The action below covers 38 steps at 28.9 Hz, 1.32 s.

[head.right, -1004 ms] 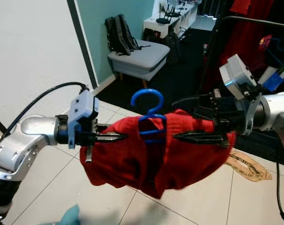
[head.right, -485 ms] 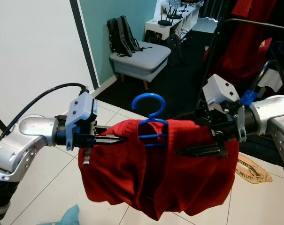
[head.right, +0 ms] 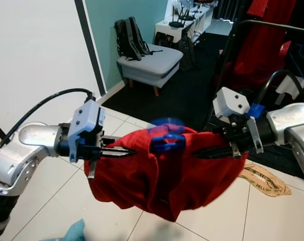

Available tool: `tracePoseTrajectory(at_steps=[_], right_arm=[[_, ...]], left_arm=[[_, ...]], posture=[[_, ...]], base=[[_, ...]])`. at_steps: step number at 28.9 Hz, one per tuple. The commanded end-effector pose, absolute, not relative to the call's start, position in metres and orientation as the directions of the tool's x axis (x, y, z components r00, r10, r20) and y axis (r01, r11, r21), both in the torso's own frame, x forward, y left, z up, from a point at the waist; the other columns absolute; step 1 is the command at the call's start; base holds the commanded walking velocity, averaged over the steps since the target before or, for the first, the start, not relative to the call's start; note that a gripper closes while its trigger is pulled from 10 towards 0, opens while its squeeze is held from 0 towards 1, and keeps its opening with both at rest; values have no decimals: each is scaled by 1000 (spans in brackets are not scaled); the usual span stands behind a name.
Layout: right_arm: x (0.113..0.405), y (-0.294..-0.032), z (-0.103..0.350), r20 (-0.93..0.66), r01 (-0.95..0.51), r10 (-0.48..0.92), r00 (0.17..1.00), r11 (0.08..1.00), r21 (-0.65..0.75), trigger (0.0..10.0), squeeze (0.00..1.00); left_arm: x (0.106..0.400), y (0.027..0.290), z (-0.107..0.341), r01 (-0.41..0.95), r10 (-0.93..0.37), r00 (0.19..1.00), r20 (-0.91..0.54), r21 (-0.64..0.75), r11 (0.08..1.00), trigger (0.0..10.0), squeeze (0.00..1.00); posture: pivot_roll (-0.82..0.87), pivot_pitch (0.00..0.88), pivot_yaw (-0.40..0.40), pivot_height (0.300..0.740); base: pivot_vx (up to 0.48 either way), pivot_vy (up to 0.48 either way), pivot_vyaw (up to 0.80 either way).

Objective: Hang hanger

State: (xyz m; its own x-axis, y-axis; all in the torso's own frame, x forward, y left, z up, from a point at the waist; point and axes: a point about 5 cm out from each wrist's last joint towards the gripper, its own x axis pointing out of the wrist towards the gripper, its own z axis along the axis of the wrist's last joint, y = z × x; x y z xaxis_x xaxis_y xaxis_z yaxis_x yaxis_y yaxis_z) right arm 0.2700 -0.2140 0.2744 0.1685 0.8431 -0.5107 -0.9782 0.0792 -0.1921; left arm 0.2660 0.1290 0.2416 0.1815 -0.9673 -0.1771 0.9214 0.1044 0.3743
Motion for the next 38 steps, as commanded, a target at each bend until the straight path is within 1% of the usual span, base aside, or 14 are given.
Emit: tracePoseTrajectory(at_steps=[1,11,12,13,14,20,23,28,31,34,35,36,37,38], right_arm=[[269,-206,267,-519,-985,848,110,22,-173,0,0],[273,-204,268,-524,-980,843,122,19,-198,0,0],[274,-204,268,-521,-979,844,126,21,-202,0,0],[274,-204,268,-521,-979,844,126,21,-202,0,0],[275,-203,268,-518,-978,845,129,23,-206,0,0],[275,-201,266,-509,-978,850,135,31,-207,0,0],[275,-198,258,-488,-980,861,143,56,-189,0,0],[276,-198,257,-480,-980,864,150,67,-185,0,0],[278,-201,254,-455,-974,868,197,122,-189,0,0],[278,-201,254,-455,-974,868,197,122,-189,0,0],[279,-203,252,-440,-970,870,222,152,-189,0,0],[279,-203,252,-440,-970,870,222,152,-189,0,0],[280,-207,243,-398,-950,864,308,257,-177,0,0],[280,-207,243,-398,-950,864,308,257,-177,0,0]], left_arm=[[259,126,252,912,-981,131,-140,405,64,10000,0],[257,124,251,922,-984,93,-152,386,27,10000,0],[256,124,250,930,-986,81,-149,367,21,10000,416],[256,124,250,930,-986,81,-149,367,21,10000,416],[258,124,251,944,-987,78,-137,329,29,10000,1000],[261,125,250,950,-987,95,-129,308,51,10000,1000],[271,141,252,932,-975,176,-135,341,121,10000,1000],[272,146,255,925,-972,195,-132,354,137,10000,1000],[275,161,264,905,-959,241,-150,393,166,10000,1000],[275,161,264,905,-959,241,-150,393,166,10000,1000],[277,168,267,890,-948,278,-153,412,195,10000,1000],[277,168,267,890,-948,278,-153,412,195,10000,1000],[291,185,278,818,-898,433,-82,454,353,10000,1000],[291,185,278,818,-898,433,-82,454,353,10000,1000]], posture=[[7,7,-9,740],[6,7,-9,740],[5,4,-9,740],[5,4,-9,740],[5,4,-9,740],[6,0,-8,740],[6,0,-7,740],[6,0,-7,740],[10,3,-5,740],[10,3,-5,740],[11,4,-5,740],[11,4,-5,740],[8,12,-2,740],[8,12,-2,740]], base=[[0,0,0],[0,0,0],[0,0,0],[0,0,0],[0,0,0],[0,0,0],[0,0,0],[0,0,0],[0,0,0],[0,0,0],[0,0,0],[0,0,0],[0,0,0],[0,0,0]])
